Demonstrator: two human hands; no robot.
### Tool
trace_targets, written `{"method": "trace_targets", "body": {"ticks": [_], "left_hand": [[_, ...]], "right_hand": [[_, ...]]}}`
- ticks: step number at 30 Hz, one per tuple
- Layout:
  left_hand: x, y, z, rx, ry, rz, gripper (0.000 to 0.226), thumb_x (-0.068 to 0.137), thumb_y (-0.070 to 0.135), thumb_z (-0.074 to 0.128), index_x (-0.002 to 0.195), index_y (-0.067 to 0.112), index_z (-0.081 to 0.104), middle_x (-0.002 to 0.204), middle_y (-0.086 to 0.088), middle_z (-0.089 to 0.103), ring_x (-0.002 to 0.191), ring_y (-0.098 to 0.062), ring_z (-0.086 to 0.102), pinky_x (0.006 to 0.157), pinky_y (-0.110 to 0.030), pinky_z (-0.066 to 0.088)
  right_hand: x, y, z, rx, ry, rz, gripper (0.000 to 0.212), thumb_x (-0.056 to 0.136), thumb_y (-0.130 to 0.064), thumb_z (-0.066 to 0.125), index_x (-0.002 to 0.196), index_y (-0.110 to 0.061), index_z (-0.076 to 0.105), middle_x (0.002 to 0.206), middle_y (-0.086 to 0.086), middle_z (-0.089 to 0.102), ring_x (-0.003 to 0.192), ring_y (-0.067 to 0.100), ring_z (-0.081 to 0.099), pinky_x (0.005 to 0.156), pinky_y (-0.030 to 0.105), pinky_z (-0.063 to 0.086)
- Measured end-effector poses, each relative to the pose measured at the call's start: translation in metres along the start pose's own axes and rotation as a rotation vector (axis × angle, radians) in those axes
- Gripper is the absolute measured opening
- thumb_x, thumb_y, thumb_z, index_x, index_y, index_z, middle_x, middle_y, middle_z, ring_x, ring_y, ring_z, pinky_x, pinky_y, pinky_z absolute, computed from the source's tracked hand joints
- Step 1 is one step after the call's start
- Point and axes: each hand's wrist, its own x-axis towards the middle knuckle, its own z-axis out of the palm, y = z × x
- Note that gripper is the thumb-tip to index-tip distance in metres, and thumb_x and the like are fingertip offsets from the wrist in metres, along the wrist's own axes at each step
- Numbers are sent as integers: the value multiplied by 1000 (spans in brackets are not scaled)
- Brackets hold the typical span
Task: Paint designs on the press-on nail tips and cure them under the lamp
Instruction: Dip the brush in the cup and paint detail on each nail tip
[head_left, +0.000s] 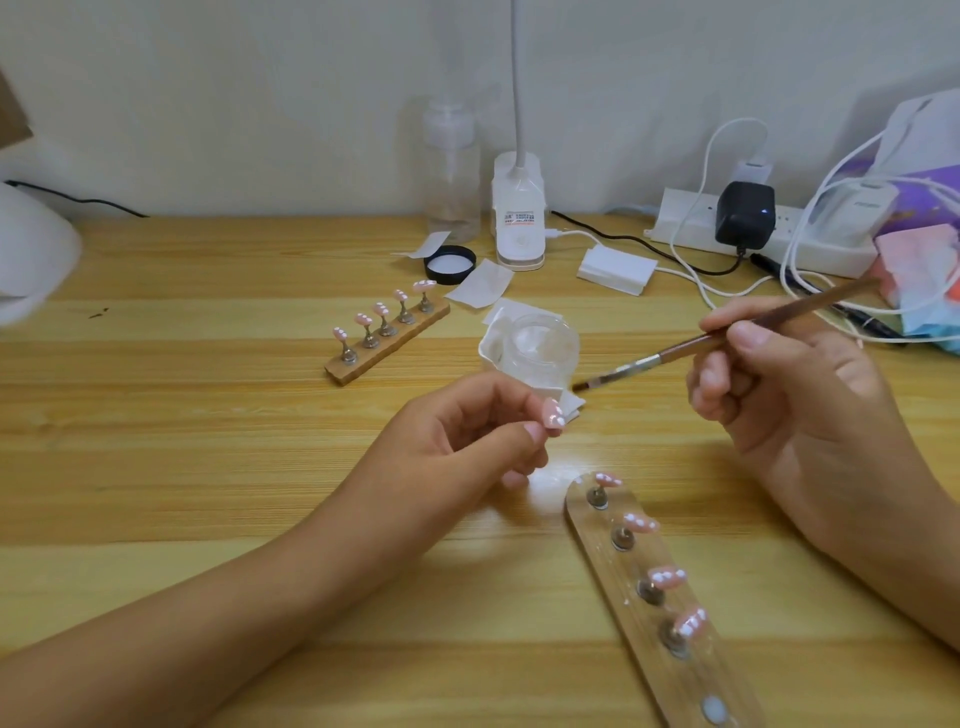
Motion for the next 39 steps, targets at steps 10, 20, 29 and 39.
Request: {"method": "trace_targets", "body": {"ticks": [10, 20, 29, 39], "left_hand": [[-1, -2, 0, 97, -48, 19, 14, 80, 22, 64, 78, 32, 74, 70, 15, 65, 66, 0, 58, 66, -13, 45], [-3, -4, -3, 143, -47, 31, 7, 81, 21, 66, 82, 23, 73, 78, 14, 71, 69, 2, 57, 62, -11, 44], [-3, -5, -3, 162, -45, 22, 6, 81, 22, 67, 80, 23, 73, 88, 0, 73, 79, -10, 60, 67, -16, 48], [-3, -5, -2, 121, -38, 22, 7, 81, 20, 67, 81, 18, 73, 77, 11, 72, 71, -3, 60, 64, -14, 47]], "right_hand": [[-2, -1, 5, -34, 24, 40, 23, 88, -19, 54, 76, -27, 73, 61, 2, 65, 57, 14, 63, 57, 21, 52], [-2, 2, 1, -99, 79, 40, 17, 87, -19, 58, 79, -25, 71, 62, 4, 65, 58, 14, 63, 57, 22, 52], [-3, 2, 4, -103, 8, 87, 12, 86, -22, 59, 83, -20, 70, 62, 7, 66, 57, 17, 63, 56, 22, 52], [-2, 4, 3, -96, 18, 80, 18, 88, -21, 58, 79, -26, 73, 64, 6, 67, 59, 16, 64, 57, 21, 52]]}}
